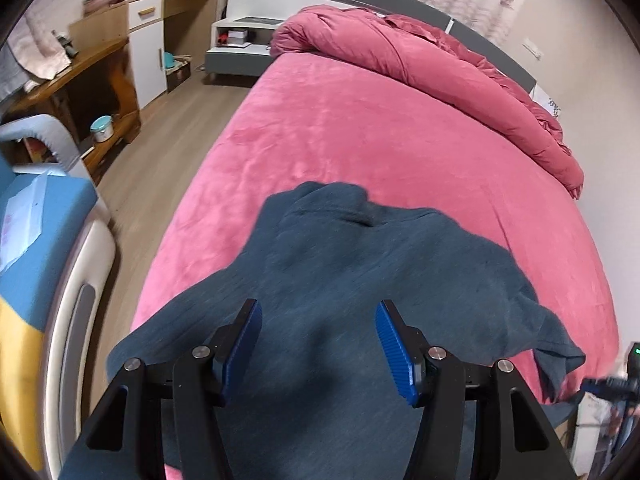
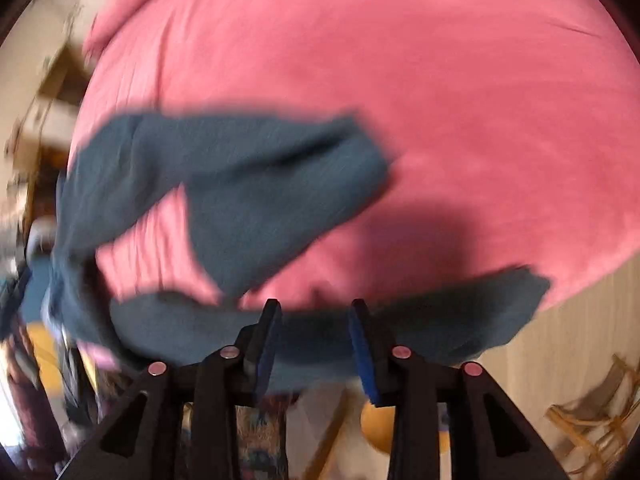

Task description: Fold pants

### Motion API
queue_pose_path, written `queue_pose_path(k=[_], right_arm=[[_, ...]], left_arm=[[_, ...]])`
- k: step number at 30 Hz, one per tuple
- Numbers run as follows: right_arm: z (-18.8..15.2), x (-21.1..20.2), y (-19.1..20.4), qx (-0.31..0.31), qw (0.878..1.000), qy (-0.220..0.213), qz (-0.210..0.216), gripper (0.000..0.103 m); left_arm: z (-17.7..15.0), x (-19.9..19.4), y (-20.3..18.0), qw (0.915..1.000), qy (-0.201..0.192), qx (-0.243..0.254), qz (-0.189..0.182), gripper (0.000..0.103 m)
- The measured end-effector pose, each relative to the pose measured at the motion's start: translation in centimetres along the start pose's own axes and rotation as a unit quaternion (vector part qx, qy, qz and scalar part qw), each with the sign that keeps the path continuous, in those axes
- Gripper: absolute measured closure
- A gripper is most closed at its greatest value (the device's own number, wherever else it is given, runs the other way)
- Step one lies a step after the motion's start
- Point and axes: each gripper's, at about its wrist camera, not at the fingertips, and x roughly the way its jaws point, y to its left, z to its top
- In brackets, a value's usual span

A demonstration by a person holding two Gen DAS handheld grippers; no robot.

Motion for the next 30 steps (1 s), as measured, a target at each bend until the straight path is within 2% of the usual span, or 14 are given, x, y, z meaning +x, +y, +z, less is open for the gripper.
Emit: queue_pose_path(k=[1, 3, 5, 6, 8, 12, 15, 17, 18, 20, 23, 27, 28, 30], right_arm=[[1.2, -0.7, -1.4, 0.036, 0.999, -0.014, 0.025, 0.055], [3.6, -1.5, -2.9, 0.065, 0.997, -0.042, 0.019, 0.049], [6.1, -1.2, -4.6, 0.103, 0.993, -0.046, 0.021, 0.049], [7.3, -0.7, -4.9, 0.111, 0.993, -0.037, 0.032, 0.049], [9.4, 1.0, -4.6, 0.104, 0.994, -0.007, 0.02, 0.049], [10.9, 5.1, -0.8, 0.026, 0.996, 0.081, -0.014, 0.05], [10.4, 7.4, 1.8, -0.039, 0.991, 0.12, -0.054, 0.071], [9.5, 7.5, 4.4, -0.109, 0.982, 0.119, -0.101, 0.079], [9.3, 7.1, 5.2, -0.128, 0.978, 0.116, -0.114, 0.087], [8.8, 5.2, 7.1, -0.172, 0.969, 0.092, -0.151, 0.092], [9.3, -0.8, 8.9, -0.192, 0.965, 0.009, -0.181, 0.094], [10.6, -11.5, 8.8, -0.157, 0.956, -0.145, -0.202, 0.095], [10.9, -14.2, 7.9, -0.137, 0.953, -0.189, -0.192, 0.095], [11.4, -16.7, 6.7, -0.098, 0.945, -0.245, -0.192, 0.095]], left_arm=[[0.4, 0.3, -0.5, 1.0, 0.001, 0.004, -0.006, 0.043], [0.5, 0.6, -1.1, 0.9999, 0.002, 0.011, -0.002, 0.043], [0.7, 1.2, -1.7, 0.9998, 0.007, 0.017, -0.001, 0.043], [0.6, 1.4, -1.8, 0.9998, 0.008, 0.017, -0.001, 0.043], [0.4, 1.9, -1.9, 0.9998, 0.013, 0.015, 0.0, 0.043], [-0.1, 3.0, -1.3, 0.9995, 0.03, 0.005, 0.002, 0.043], [-0.3, 3.8, -0.8, 0.9991, 0.043, -0.002, 0.0, 0.043], [-0.4, 4.1, -0.7, 0.9989, 0.046, -0.002, -0.001, 0.043], [-0.3, 4.3, -0.6, 0.999, 0.045, -0.001, 0.001, 0.043], [-0.1, 4.3, -0.5, 0.9991, 0.043, -0.003, 0.001, 0.043], [0.4, 4.3, -0.3, 0.9992, 0.038, -0.01, -0.004, 0.043], [0.8, 4.0, -0.5, 0.9996, 0.026, -0.006, -0.006, 0.042], [0.8, 4.2, -0.5, 0.9997, 0.025, -0.005, -0.005, 0.041], [0.9, 4.6, -0.5, 0.9996, 0.026, -0.005, -0.003, 0.041]])
